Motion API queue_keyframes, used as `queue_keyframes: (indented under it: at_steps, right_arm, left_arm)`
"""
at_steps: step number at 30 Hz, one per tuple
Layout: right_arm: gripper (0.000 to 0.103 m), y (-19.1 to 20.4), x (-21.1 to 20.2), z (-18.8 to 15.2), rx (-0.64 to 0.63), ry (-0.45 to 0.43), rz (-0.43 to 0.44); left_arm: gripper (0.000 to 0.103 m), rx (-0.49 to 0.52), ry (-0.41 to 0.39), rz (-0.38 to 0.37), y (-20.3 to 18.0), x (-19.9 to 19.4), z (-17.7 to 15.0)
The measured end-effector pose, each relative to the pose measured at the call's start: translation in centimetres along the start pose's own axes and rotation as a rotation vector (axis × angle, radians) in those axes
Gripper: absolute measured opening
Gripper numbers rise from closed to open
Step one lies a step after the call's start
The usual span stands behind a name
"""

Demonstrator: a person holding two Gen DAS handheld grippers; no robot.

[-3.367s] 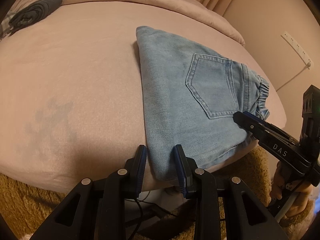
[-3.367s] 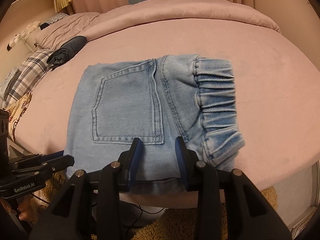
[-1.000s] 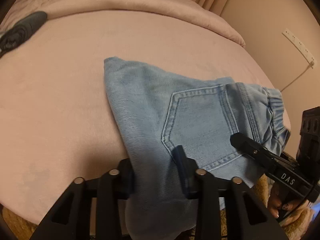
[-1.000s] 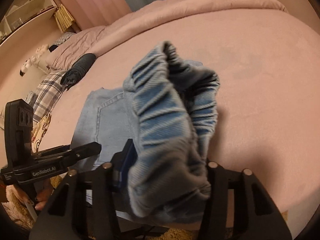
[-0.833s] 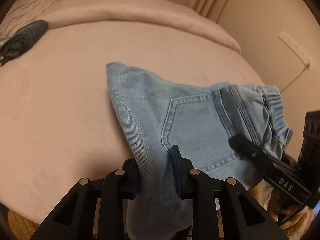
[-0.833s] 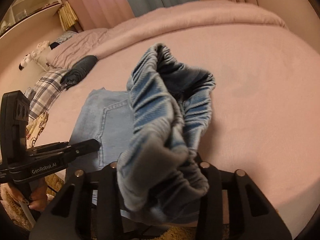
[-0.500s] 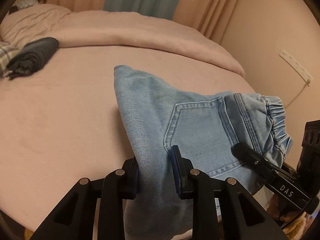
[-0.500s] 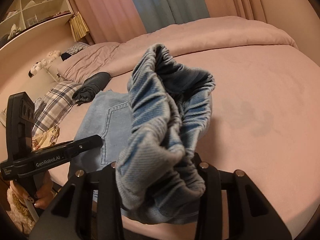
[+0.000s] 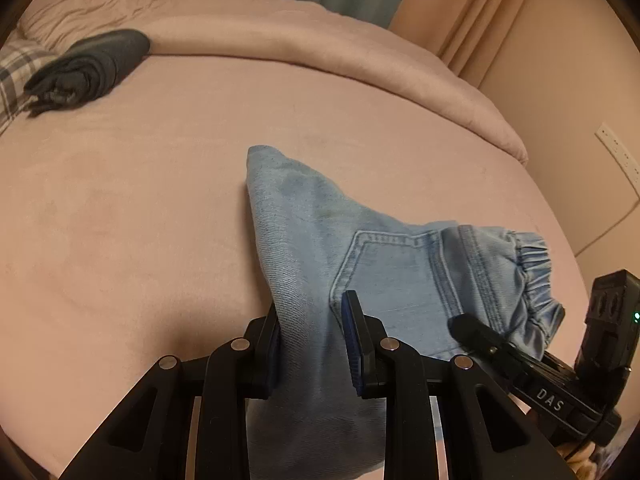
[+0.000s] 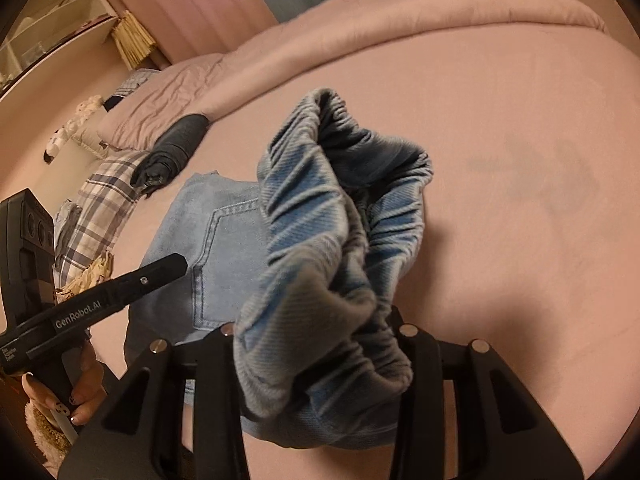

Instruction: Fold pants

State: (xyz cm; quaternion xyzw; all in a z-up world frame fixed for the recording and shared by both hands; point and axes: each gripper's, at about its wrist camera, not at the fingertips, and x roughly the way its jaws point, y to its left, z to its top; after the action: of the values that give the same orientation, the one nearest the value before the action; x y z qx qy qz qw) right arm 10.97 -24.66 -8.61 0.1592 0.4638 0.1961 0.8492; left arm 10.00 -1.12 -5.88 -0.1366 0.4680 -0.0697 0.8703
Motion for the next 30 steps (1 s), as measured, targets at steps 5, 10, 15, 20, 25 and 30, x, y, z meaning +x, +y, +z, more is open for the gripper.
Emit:
queue_keyframes:
  at_steps: [5, 10, 15, 20, 25, 30]
  right_arm:
    - [0.043, 0.6, 0.3, -0.1, -0.026, -0.004, -0.014]
    - [0.049, 0.6, 1.1, -0.4, -0.030, 0.013, -0.059]
    - [0.056, 0.5, 1.2, -0.5, -0.037, 0.014, -0.089]
    - [0.072, 0.4, 0.6, -0.5, -0.031, 0.012, -0.133]
    - [0.086, 0.9, -1.9, -0.5, -0.063, -0.040, -0.219]
    - [0.101, 2.1, -5.5, -0.5, -0.105, -0.131, -0.230]
  left_arm:
    - [0.025, -0.013, 0.013, 0.026, 0.2, 1.1, -0.1]
    - [0.025, -0.008, 0.014, 0.062, 0.3, 1.7, -0.6]
    - [0.025, -0.046, 0.011, 0.052, 0.6, 1.9, -0.9]
    - [0.025, -0.078, -0.015, 0.060, 0.7, 0.6, -1.7]
    - [0.066, -0.123, -0.041, 0.003, 1.0, -2.4, -2.6]
    - [0.090, -0.099, -0.117, -0.003, -0.1, -7.0, -3.5]
